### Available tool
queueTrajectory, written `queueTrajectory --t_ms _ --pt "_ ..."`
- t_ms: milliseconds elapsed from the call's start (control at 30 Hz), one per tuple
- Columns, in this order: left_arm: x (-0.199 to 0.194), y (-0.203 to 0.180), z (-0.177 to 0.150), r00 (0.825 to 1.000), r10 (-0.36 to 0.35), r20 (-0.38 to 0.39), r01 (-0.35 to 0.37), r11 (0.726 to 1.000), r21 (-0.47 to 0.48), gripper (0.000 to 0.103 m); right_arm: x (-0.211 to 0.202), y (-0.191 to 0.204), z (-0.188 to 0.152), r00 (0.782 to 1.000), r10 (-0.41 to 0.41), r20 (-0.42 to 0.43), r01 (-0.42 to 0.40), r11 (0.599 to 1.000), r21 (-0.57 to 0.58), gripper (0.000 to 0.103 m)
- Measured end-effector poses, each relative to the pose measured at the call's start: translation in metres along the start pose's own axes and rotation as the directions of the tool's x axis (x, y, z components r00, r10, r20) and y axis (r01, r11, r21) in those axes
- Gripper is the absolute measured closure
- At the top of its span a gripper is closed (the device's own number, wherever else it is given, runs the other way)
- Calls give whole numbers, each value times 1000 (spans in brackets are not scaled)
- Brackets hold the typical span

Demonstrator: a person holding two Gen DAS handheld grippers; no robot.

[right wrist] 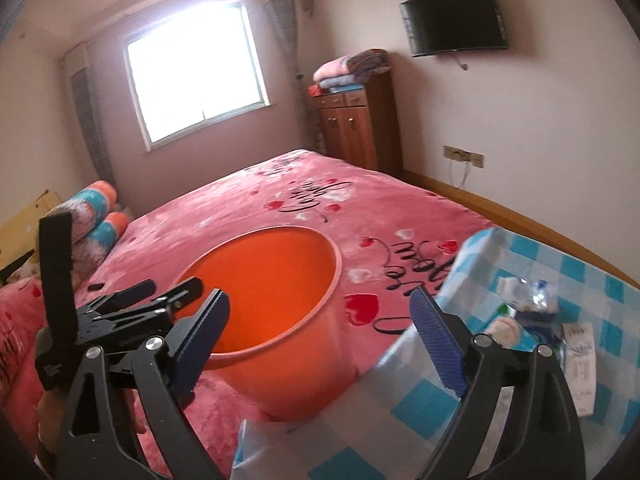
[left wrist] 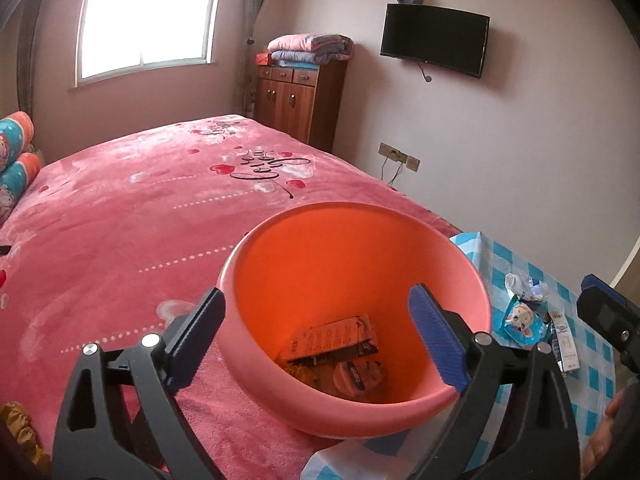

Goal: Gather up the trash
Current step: 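Carry snack bag and milk carton over the orange bucket and open both grippers, then move both grippers back over the trash on the checked cloth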

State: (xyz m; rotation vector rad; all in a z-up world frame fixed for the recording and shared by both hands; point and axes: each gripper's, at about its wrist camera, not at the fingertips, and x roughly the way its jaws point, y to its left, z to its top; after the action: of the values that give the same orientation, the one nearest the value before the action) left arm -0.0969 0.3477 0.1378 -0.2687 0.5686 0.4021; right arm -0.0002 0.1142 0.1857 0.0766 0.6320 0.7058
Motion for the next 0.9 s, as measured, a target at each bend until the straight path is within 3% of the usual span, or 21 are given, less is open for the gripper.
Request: queueTrajectory --t_ms 900 --pt "-27 -89 -30 998 -55 -7 55 980 193 4 -62 -60 -58 985 -169 -29 171 974 146 8"
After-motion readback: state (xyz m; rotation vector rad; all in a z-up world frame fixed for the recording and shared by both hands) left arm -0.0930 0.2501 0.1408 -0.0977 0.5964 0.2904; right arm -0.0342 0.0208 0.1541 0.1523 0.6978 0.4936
